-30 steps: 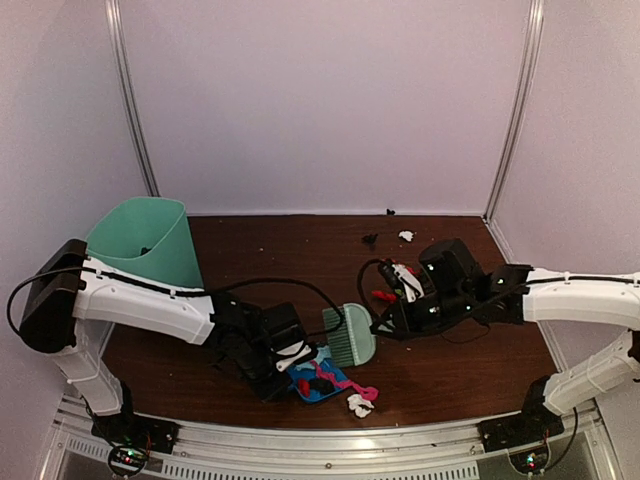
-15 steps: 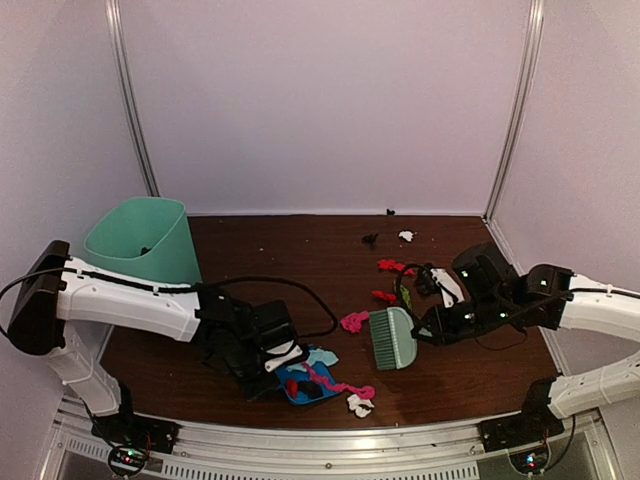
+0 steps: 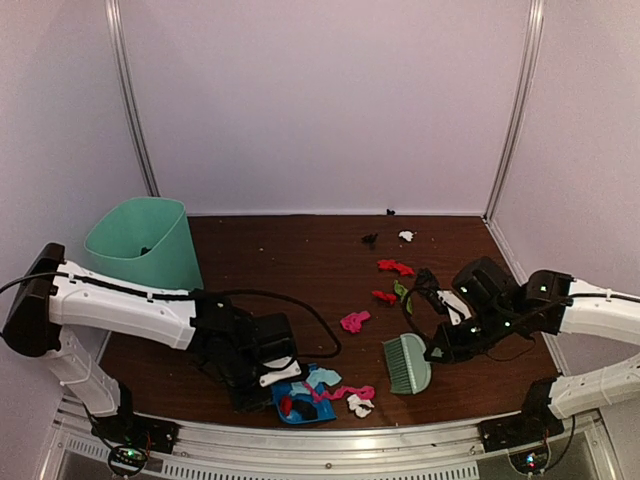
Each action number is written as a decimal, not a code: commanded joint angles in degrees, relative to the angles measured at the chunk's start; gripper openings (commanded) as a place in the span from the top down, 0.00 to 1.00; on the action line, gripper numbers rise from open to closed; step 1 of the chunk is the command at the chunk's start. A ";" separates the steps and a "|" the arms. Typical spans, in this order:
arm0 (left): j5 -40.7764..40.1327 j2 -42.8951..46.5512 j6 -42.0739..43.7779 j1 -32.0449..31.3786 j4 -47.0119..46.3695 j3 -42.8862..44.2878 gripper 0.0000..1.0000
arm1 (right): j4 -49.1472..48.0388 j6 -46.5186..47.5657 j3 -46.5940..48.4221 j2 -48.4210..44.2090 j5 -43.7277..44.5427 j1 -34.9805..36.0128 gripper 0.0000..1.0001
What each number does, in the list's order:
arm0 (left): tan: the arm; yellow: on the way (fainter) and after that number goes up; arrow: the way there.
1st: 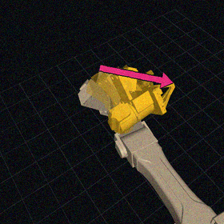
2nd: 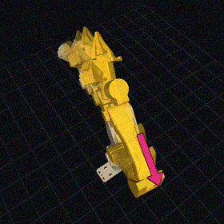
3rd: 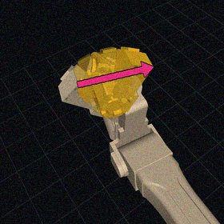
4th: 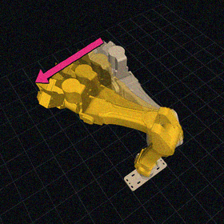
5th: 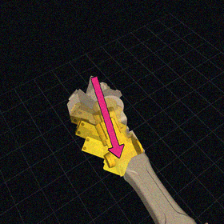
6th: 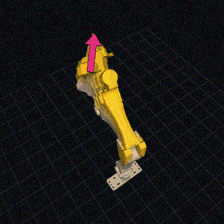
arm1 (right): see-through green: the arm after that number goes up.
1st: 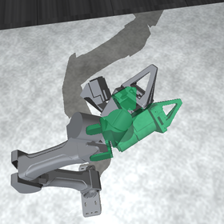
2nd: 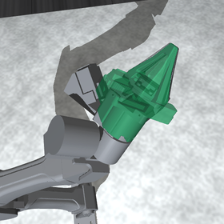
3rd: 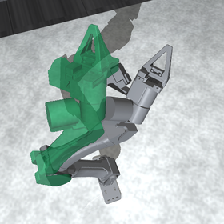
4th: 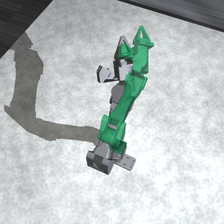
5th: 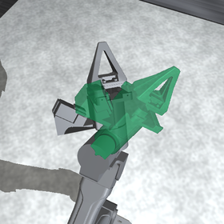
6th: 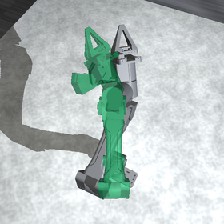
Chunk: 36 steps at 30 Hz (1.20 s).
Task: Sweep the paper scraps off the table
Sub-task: Sweep the paper scraps into the dustpan.
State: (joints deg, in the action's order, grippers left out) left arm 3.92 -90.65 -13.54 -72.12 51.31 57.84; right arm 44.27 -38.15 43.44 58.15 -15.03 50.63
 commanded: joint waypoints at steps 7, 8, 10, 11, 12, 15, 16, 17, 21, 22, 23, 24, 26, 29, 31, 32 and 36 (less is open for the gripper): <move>0.90 -5.51 1.34 -1.01 -1.17 4.65 1.00 | 1.39 -8.05 -2.13 0.86 -9.99 0.82 1.00; 1.16 -5.95 1.22 -1.00 -1.49 4.91 1.00 | 0.69 -8.46 -2.18 1.23 -10.66 0.90 1.00; 1.40 -6.85 1.00 -1.01 -2.04 5.51 1.00 | -1.28 -9.27 -2.42 2.31 -12.14 1.02 1.00; 1.44 -7.23 0.91 -1.01 -2.42 5.79 1.00 | -2.19 -9.55 -2.55 2.99 -12.64 1.03 1.00; 1.46 -7.56 0.84 -1.01 -2.76 6.05 1.00 | -3.30 -9.77 -2.53 3.78 -12.92 1.00 1.00; 1.58 -8.45 0.75 -1.01 -3.41 7.01 1.00 | -4.98 -10.01 -1.71 6.12 -13.01 1.13 1.00; 1.59 -8.75 0.79 -1.01 -3.57 7.35 1.00 | -5.49 -9.95 -1.30 6.86 -13.10 1.18 1.00; 1.53 -9.09 0.80 -1.01 -3.77 7.57 1.00 | -5.96 -9.88 -0.95 7.46 -13.10 1.22 1.00; 1.51 -9.90 0.87 -0.98 -4.73 7.94 1.00 | -7.82 -9.63 0.73 9.77 -13.82 1.20 1.00; 1.52 -10.14 0.79 -0.96 -5.19 8.02 1.00 | -8.14 -9.47 1.09 10.36 -14.16 1.22 1.00; 1.50 -10.34 0.64 -1.00 -5.55 8.13 1.00 | -8.27 -9.22 1.55 10.93 -14.35 1.22 1.00; 1.51 -10.62 0.50 -1.01 -5.97 8.22 1.00 | -8.32 -9.05 1.94 11.46 -14.55 1.27 1.00; 1.72 -10.85 0.06 -1.01 -7.11 8.42 1.00 | -8.25 -8.47 2.76 12.35 -14.89 1.31 1.00; 1.99 -11.11 -0.57 -1.00 -8.72 8.30 1.00 | -7.95 -8.03 3.88 12.85 -15.19 1.31 1.00; 1.97 -11.24 -0.93 -1.01 -9.54 8.21 1.00 | -8.01 -7.99 4.37 12.93 -15.51 1.26 1.00; 1.92 -11.37 -1.16 -1.01 -10.01 8.12 1.00 | -8.01 -7.98 4.59 12.95 -15.62 1.31 1.00; 1.81 -11.67 -1.61 -0.94 -11.89 7.85 1.00 | -7.50 -8.12 5.65 12.96 -15.91 1.29 1.00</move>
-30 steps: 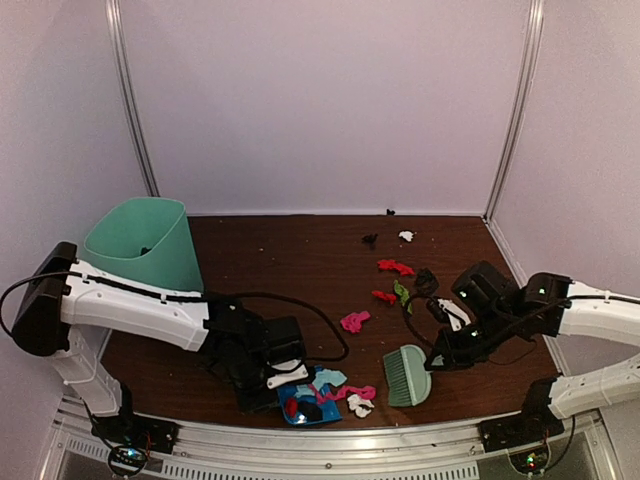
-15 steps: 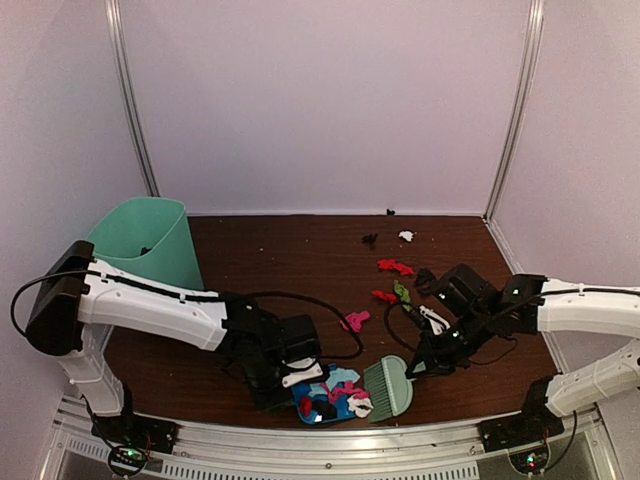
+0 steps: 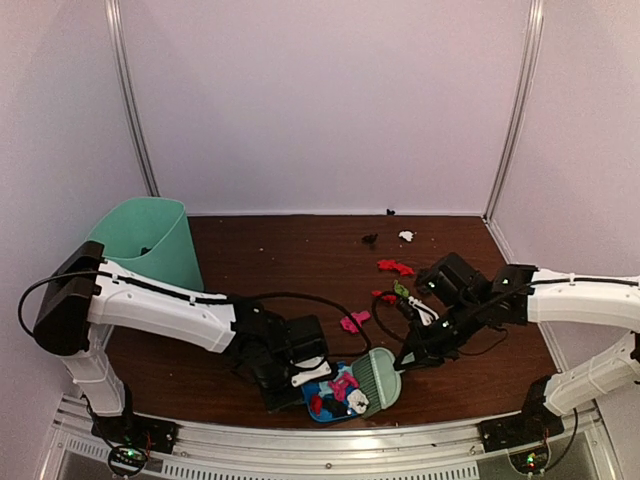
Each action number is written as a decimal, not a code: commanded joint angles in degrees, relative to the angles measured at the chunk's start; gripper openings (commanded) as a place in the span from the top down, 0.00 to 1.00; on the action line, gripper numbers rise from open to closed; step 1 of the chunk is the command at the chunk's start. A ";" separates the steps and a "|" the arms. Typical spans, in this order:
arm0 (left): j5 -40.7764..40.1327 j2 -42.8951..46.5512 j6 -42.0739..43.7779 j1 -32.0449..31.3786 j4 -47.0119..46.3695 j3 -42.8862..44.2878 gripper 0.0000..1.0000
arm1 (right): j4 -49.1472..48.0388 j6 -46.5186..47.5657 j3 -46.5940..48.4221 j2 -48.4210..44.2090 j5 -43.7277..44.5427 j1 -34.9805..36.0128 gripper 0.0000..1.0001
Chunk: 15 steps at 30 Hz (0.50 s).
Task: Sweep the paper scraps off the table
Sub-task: Sweep the paper scraps into the dustpan.
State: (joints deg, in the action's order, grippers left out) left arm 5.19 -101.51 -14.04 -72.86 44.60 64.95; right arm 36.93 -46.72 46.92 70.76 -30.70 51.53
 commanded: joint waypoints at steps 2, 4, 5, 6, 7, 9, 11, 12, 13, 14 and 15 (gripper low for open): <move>0.36 -1.15 -1.32 -0.26 -5.79 0.66 1.00 | 0.40 0.57 2.96 0.28 -0.24 0.42 1.00; 0.13 -1.22 -1.61 -0.26 -6.58 0.54 1.00 | 0.74 0.66 3.33 0.09 -0.24 0.42 1.00; 0.03 -1.23 -1.75 -0.26 -6.89 0.53 1.00 | 0.92 0.73 3.47 0.01 -0.26 0.42 1.00; -0.12 -1.16 -1.89 -0.19 -7.16 0.53 1.00 | 1.01 0.79 3.53 -0.01 -0.31 0.42 1.00; -0.31 -1.10 -2.06 -0.18 -7.45 0.49 1.00 | 1.22 0.83 3.57 -0.01 -0.37 0.39 1.00; -0.45 -0.86 -2.50 -0.18 -8.35 0.24 1.00 | 1.36 0.84 3.62 -0.14 -0.41 0.39 1.00; -0.73 -0.34 -3.23 -0.17 -9.43 -0.18 1.00 | 1.59 0.86 3.77 -0.33 -0.33 0.42 1.00; -0.91 -0.02 -3.61 -0.18 -9.89 -0.51 1.00 | 1.83 0.92 3.94 -0.43 -0.26 0.42 1.00; -1.12 0.24 -3.95 -0.18 -10.42 -0.88 1.00 | 2.18 1.04 4.15 -0.57 -0.12 0.39 1.00; -1.34 0.69 -4.30 -0.18 -10.89 -1.18 1.00 | 2.49 1.14 4.41 -0.68 0.12 0.41 1.00; -1.53 1.01 -4.73 -0.12 -11.37 -1.55 1.00 | 2.86 1.19 4.74 -0.90 0.38 0.42 1.00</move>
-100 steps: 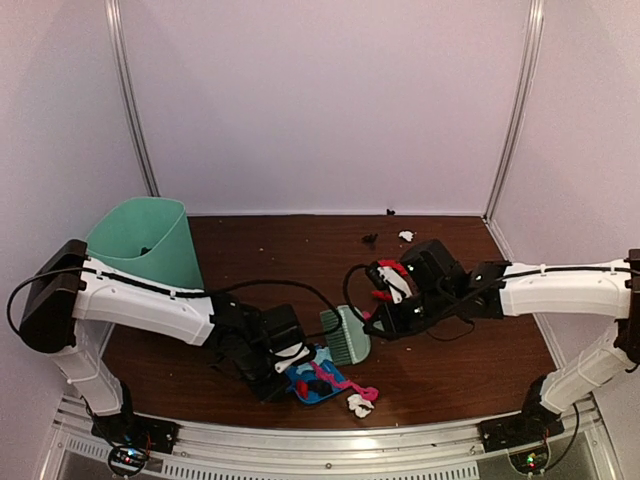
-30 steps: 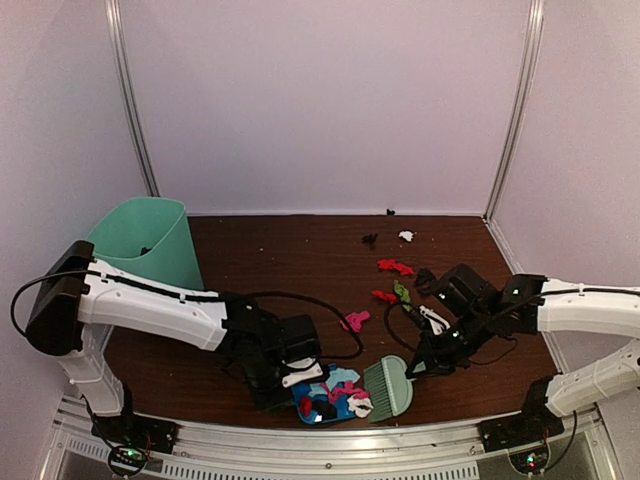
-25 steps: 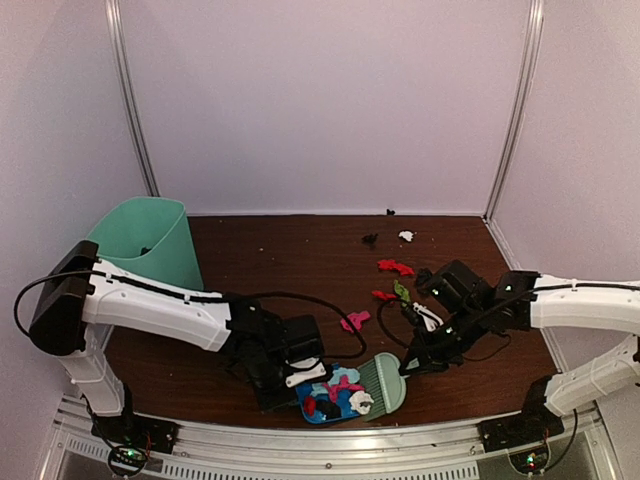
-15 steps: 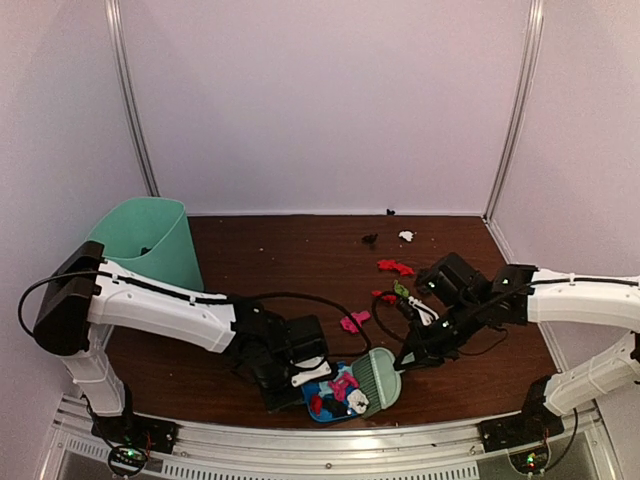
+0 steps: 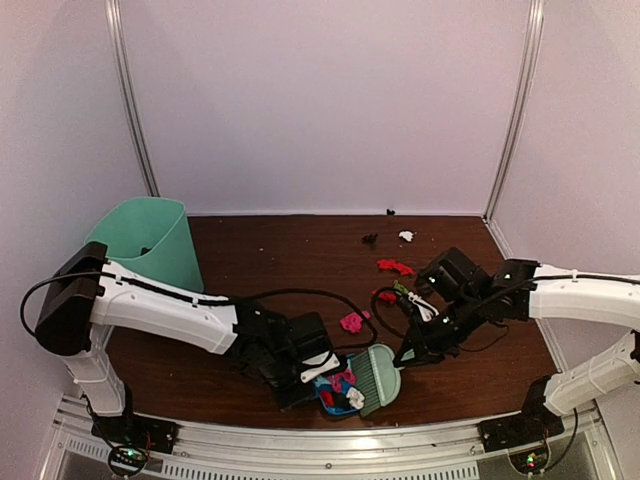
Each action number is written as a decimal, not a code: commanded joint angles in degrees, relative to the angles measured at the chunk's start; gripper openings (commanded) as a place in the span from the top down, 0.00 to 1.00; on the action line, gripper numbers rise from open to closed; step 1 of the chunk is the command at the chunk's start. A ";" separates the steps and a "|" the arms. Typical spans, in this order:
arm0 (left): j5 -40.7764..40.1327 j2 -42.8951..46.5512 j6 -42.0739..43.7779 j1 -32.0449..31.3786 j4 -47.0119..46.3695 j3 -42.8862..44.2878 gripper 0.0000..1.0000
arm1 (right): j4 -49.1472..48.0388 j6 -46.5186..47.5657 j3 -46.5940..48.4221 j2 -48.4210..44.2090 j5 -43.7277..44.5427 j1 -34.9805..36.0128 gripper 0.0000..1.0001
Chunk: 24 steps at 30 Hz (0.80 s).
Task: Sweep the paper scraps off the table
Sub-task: Sweep the paper scraps into the dustpan.
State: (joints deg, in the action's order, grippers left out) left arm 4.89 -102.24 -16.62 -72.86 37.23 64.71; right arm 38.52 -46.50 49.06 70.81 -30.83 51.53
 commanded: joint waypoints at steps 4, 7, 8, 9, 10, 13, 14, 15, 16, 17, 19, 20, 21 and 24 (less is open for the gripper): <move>-2.24 3.23 -3.25 -0.16 -5.77 -2.46 1.00 | 2.74 0.97 4.24 -1.90 1.81 0.39 1.00; -3.86 4.46 -3.76 -0.17 -6.57 -2.90 1.00 | 3.82 0.80 5.70 -2.41 2.82 0.41 1.00; -4.00 4.80 -3.81 -0.10 -6.70 -2.96 1.00 | 4.41 0.79 6.40 -2.50 3.18 0.37 1.00; -5.04 5.29 -3.97 -0.10 -6.92 -3.05 1.00 | 4.99 0.84 7.03 -2.58 3.60 0.41 1.00; -6.10 5.72 -4.13 -0.09 -7.18 -3.13 1.00 | 5.66 0.95 7.55 -2.67 4.10 0.41 1.00; -6.89 7.53 -4.83 0.36 -8.26 -3.84 1.00 | 7.73 1.49 9.46 -2.69 5.82 0.41 1.00; -6.98 8.02 -5.09 0.62 -8.53 -4.18 1.00 | 8.31 1.77 10.11 -2.69 6.46 0.42 1.00; -7.15 8.48 -5.27 0.68 -8.84 -4.41 1.00 | 8.93 2.01 10.78 -2.69 6.94 0.37 1.00; -7.29 9.00 -5.53 0.84 -9.06 -4.68 1.00 | 9.53 2.30 11.53 -2.60 7.41 0.39 1.00; -7.48 9.49 -5.72 0.98 -9.34 -4.84 1.00 | 10.08 2.47 12.23 -2.54 7.83 0.39 1.00; -7.85 10.35 -6.15 1.28 -9.69 -5.15 1.00 | 11.37 3.08 13.96 -2.23 8.68 0.34 1.00; -7.97 10.78 -6.33 1.43 -9.79 -5.34 1.00 | 12.19 3.41 14.89 -2.13 9.08 0.33 1.00; -8.07 11.18 -6.48 1.55 -9.91 -5.45 1.00 | 13.01 3.70 16.03 -1.94 9.59 0.33 1.00; -8.29 12.14 -6.91 1.97 -10.14 -5.59 1.00 | 15.32 4.53 19.57 -1.29 10.81 0.26 1.00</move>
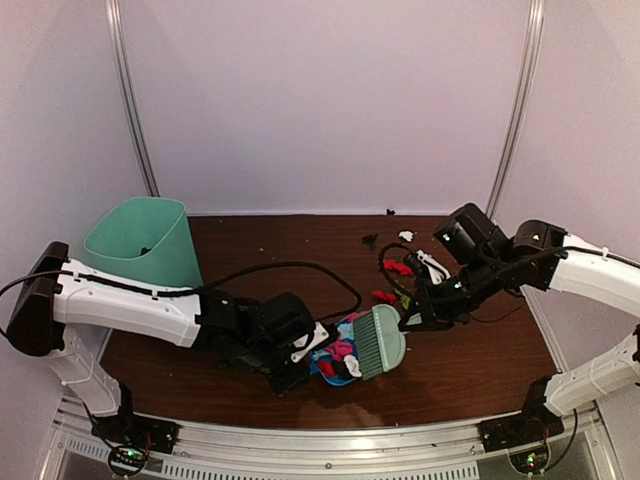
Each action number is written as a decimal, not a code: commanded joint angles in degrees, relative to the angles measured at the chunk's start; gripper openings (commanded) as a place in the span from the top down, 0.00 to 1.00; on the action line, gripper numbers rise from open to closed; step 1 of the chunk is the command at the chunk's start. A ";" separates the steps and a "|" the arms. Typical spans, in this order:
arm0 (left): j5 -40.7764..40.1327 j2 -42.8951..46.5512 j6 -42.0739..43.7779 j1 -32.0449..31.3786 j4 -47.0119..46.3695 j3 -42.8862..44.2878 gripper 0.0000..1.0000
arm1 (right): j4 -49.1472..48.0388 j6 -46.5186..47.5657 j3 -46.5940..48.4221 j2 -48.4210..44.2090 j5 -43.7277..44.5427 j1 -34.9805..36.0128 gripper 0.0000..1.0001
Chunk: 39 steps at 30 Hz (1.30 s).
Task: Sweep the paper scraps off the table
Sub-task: Sweep the paper scraps into the dustpan, then dump the paper scraps in the dustpan into the trash bin.
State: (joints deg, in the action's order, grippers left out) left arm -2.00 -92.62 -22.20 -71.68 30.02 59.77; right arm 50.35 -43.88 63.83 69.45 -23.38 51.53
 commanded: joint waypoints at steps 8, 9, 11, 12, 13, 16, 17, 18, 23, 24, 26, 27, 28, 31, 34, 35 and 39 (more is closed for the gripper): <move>-1.95 4.60 -2.78 2.40 -3.48 -1.19 1.00 | 7.77 3.33 10.81 1.52 5.06 0.24 1.00; -1.98 4.95 -3.05 2.82 -3.51 -1.29 1.00 | 8.12 3.40 11.39 1.56 5.29 0.22 1.00; -1.98 5.61 -3.64 3.46 -3.57 -1.55 1.00 | 8.76 3.45 12.60 1.58 5.74 0.24 1.00; -2.10 5.95 -3.91 3.74 -3.60 -1.66 1.00 | 9.05 3.47 13.24 1.54 6.04 0.18 1.00; -2.54 6.25 -4.36 4.12 -3.40 -1.74 1.00 | 9.26 3.45 13.82 1.45 6.28 0.16 1.00; -4.04 6.92 -5.65 5.04 -1.96 -1.50 1.00 | 10.04 3.30 14.91 1.41 8.44 0.00 1.00; -4.27 7.14 -5.93 5.25 -1.66 -1.42 1.00 | 10.19 3.01 15.18 1.27 9.35 -0.13 1.00; -4.55 7.47 -6.26 5.51 -1.24 -1.34 1.00 | 10.21 2.75 15.32 1.18 10.23 -0.32 1.00; -8.47 9.01 -8.82 6.36 3.11 0.57 1.00 | 10.09 0.42 16.24 0.49 15.39 -1.32 1.00; -9.03 9.44 -9.05 6.50 3.74 0.87 1.00 | 10.00 -0.07 16.19 0.27 16.23 -1.48 1.00; -9.98 10.45 -9.61 6.83 4.92 1.56 1.00 | 9.57 -0.84 15.86 -0.12 17.68 -1.88 1.00; -10.32 10.90 -9.95 7.13 5.77 1.92 1.00 | 9.33 -1.20 15.66 -0.31 18.14 -2.04 1.00; -10.76 11.28 -10.35 7.39 6.69 2.33 1.00 | 9.02 -1.49 15.42 -0.50 18.69 -2.16 1.00; -12.23 12.29 -11.39 8.40 9.93 4.47 1.00 | 8.06 -2.28 14.35 -1.00 19.77 -2.56 1.00; -14.00 13.07 -12.94 8.98 13.59 7.71 1.00 | 6.96 -2.85 13.25 -1.25 20.04 -2.81 1.00; -14.48 13.34 -14.06 9.28 14.83 9.08 1.00 | 6.57 -2.95 12.98 -1.23 19.99 -2.83 1.00; -14.44 14.88 -16.52 11.51 18.12 13.62 1.00 | 5.46 -3.14 12.79 -0.41 19.57 -2.98 1.00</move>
State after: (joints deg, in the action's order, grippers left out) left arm -14.37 -80.58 -35.07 -62.22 44.18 68.42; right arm 58.50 -45.95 77.30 69.34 -5.41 48.97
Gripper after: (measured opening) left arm 0.212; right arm 0.075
